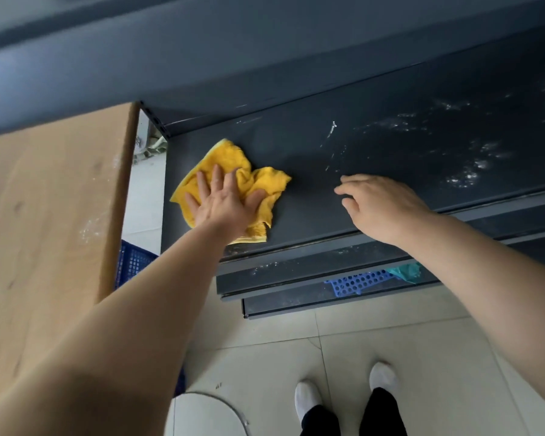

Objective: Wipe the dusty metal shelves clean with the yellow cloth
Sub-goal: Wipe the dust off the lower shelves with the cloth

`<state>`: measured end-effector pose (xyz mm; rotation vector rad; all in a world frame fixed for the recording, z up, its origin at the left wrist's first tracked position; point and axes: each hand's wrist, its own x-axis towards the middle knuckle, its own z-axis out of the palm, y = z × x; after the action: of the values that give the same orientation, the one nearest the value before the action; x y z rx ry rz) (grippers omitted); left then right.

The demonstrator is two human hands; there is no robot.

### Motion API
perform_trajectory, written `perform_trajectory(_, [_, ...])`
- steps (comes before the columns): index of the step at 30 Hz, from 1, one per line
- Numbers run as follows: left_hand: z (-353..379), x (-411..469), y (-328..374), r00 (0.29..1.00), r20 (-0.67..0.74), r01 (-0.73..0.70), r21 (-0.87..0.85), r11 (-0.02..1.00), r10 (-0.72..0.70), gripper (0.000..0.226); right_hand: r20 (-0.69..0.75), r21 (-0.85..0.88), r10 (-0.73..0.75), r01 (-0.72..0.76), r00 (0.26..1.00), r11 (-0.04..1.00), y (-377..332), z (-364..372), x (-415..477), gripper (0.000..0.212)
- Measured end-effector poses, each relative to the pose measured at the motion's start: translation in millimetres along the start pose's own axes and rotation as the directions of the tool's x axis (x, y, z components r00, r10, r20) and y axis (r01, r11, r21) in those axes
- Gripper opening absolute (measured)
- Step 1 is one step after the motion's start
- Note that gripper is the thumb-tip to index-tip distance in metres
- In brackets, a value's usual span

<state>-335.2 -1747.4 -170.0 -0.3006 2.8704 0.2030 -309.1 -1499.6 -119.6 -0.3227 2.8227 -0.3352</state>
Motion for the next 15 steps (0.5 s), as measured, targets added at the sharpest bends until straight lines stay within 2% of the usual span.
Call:
perform_trajectory(4, [-5, 30, 16, 0.998, -0.013, 0.055, -0.01, 0.998, -0.055, 0.094, -0.134, -0.064, -0.02, 0.011, 0.991, 0.998, 23, -4, 8, 0.037])
perform_trajectory(10, [-13, 71, 55, 0.996, -0.038, 0.083, -0.039, 0.996, -0.084, 0.106, -0.126, -0.155, -0.009, -0.01, 0.992, 0.988, 58, -10, 12, 0.037])
perform_trajectory(15, [-12, 93, 106, 0.997, -0.076, 0.007, -0.01, 1.0, -0.008, 0.103, -0.153, -0.156, -0.005, -0.019, 0.988, 0.988, 91, -21, 5, 0.038])
